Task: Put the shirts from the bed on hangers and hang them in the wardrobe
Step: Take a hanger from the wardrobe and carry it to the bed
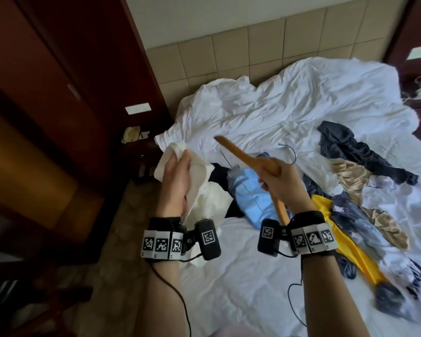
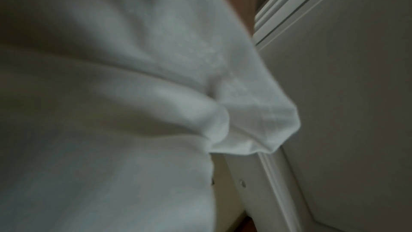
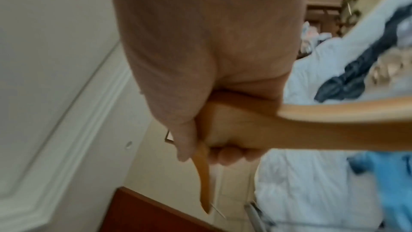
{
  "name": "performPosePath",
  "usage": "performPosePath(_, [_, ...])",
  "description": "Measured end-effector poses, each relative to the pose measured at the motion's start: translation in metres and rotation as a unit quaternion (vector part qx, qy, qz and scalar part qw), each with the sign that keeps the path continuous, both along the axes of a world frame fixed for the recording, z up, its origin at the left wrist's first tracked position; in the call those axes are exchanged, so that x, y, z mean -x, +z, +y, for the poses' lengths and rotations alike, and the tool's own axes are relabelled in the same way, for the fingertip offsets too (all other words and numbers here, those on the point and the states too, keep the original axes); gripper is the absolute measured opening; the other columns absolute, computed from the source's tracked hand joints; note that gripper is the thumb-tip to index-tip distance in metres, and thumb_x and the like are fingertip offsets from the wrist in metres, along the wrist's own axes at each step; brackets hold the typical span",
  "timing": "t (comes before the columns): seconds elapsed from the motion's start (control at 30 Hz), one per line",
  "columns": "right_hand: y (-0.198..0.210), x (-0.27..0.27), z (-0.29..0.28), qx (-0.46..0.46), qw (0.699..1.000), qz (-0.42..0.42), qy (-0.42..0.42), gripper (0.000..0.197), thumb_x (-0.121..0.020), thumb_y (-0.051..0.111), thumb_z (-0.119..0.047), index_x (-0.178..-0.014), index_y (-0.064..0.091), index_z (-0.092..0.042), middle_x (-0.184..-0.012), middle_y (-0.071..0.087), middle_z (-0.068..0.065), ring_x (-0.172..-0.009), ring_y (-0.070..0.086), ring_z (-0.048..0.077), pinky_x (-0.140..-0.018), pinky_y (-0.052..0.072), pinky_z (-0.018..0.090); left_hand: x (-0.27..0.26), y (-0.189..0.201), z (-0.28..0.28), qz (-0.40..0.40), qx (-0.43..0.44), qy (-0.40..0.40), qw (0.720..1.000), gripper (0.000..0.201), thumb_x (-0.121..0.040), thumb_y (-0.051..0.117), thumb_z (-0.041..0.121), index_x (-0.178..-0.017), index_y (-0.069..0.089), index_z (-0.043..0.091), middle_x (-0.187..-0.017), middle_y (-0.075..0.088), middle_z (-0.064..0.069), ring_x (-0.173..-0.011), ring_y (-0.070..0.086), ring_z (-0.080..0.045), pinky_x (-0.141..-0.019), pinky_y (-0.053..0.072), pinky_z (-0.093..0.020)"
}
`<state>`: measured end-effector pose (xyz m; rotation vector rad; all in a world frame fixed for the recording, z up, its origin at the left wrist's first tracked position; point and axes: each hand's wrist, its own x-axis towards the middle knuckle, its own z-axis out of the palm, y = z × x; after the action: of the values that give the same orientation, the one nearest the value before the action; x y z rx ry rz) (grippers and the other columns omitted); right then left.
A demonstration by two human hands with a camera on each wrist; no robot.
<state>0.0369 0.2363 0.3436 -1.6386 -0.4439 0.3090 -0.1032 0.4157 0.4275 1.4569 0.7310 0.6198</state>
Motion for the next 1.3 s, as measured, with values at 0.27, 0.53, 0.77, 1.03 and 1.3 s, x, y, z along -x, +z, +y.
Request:
performPosePath(0.27, [0.071,0.038,0.033,-0.122,0.981,-0.042,0.144,0.065,-0.079,0.093,-0.022,-0.134,0.059,-0.030,-0.081,0.060,0.004,-0.070,0.057,0.013,-0.062,0.050,0.026,-0.008,0.020,0.000,-0.082,0.086,-0.099,0.988,0.028,-0.105,0.059,0.025,-0.132,0.063,0.018,-0.121,0.072,-0.020,-0.111,0.071,-0.037,-0.094,0.059,-0.052])
performPosePath(0.53, [0.078,0.043,0.059,-0.128,0.988,-0.068,0.053,0.032,-0.092,0.082,-0.015,-0.121,0.072,-0.022,-0.087,0.076,0.002,-0.072,0.070,0.023,-0.064,0.060,0.036,-0.010,0.014,-0.002,-0.087,0.018,-0.154,0.984,0.028,-0.111,0.046,0.021,-0.133,0.061,0.027,-0.122,0.075,-0.006,-0.115,0.071,-0.023,-0.098,0.058,-0.044])
performPosePath(0.77, [0.064,0.024,0.047,-0.179,0.982,-0.029,-0.049,0.021,-0.094,0.077,-0.010,-0.115,0.076,-0.015,-0.085,0.074,-0.002,-0.072,0.069,0.011,-0.061,0.054,0.025,-0.003,-0.007,0.023,-0.024,-0.157,-0.100,0.982,0.026,-0.110,0.048,0.020,-0.105,0.073,0.012,-0.100,0.076,-0.006,-0.101,0.072,-0.023,-0.097,0.055,-0.047])
performPosePath(1.03, [0.055,0.017,0.028,-0.176,0.977,0.000,-0.118,0.015,-0.095,0.077,-0.012,-0.109,0.074,-0.017,-0.094,0.077,0.011,-0.078,0.072,0.016,-0.061,0.056,0.026,-0.010,-0.021,0.000,0.185,-0.243,-0.361,0.881,0.065,-0.082,0.082,0.054,-0.136,0.062,0.022,-0.119,0.069,0.009,-0.107,0.067,-0.009,-0.097,0.056,-0.031])
performPosePath(1.3, [0.062,0.021,0.015,-0.183,0.976,-0.011,-0.120,0.017,-0.093,0.081,-0.014,-0.108,0.075,-0.013,-0.082,0.073,0.001,-0.071,0.067,0.011,-0.059,0.056,0.026,-0.013,-0.035,-0.007,0.127,-0.212,-0.323,0.914,0.026,-0.110,0.042,0.035,-0.106,0.059,0.016,-0.097,0.066,-0.005,-0.091,0.066,0.000,-0.089,0.051,-0.028])
